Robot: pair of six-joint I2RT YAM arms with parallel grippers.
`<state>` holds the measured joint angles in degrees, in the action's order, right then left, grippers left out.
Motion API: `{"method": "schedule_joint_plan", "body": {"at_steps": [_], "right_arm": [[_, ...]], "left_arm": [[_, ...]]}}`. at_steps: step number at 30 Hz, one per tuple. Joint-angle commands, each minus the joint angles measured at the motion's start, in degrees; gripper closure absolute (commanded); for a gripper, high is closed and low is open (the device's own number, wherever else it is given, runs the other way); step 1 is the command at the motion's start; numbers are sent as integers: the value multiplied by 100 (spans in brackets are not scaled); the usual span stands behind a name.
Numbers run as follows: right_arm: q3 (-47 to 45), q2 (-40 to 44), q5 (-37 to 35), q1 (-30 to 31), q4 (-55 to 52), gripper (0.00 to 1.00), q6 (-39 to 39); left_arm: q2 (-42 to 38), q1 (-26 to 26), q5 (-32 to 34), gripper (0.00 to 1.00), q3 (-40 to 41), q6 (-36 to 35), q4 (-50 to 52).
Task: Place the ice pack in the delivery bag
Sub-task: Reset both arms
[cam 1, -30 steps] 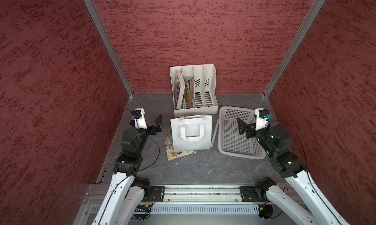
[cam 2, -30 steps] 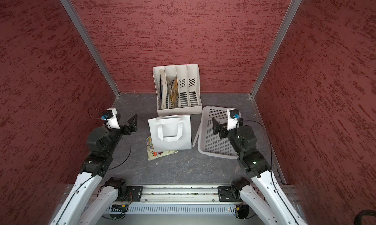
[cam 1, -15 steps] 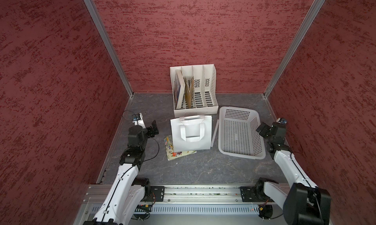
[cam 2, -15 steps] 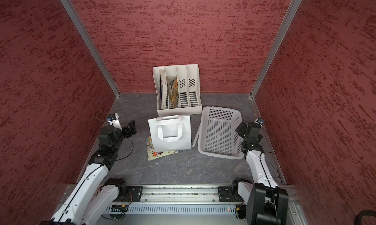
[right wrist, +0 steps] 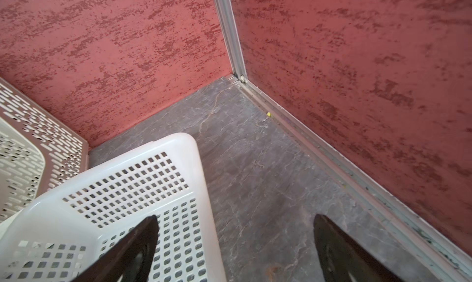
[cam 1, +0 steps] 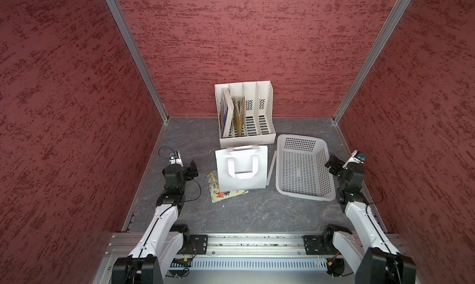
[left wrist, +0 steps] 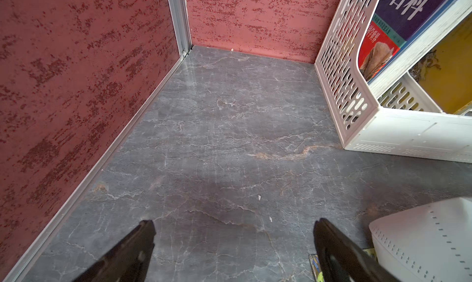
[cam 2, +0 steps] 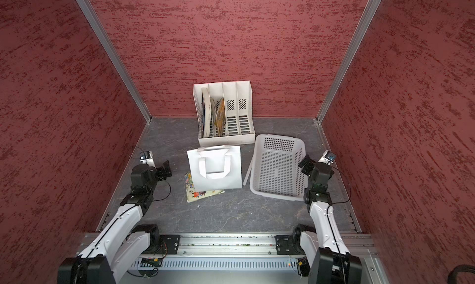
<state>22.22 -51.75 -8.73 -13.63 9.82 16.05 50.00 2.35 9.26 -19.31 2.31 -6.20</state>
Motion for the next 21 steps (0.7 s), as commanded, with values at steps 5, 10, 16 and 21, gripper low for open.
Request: {"method": "schedule_joint_plan", "body": {"at_steps": [5,10,16,21], "right_arm": [[3,-692,-410,-37,217,2,-340],[-98,-1464,33,-14,1079,1,-371],[617,-2751,58,366,1807,1,-560],[813,-2912,1023,628,1812,2,-1152]], "left_arm": [[218,254,-244,0,419,-93,-1175],[607,507,-455,0,600,-76,-1879],[1640,541,-897,0,543,-33,-3440],[2470,500,-1319,0,242,218,-4110]]}}
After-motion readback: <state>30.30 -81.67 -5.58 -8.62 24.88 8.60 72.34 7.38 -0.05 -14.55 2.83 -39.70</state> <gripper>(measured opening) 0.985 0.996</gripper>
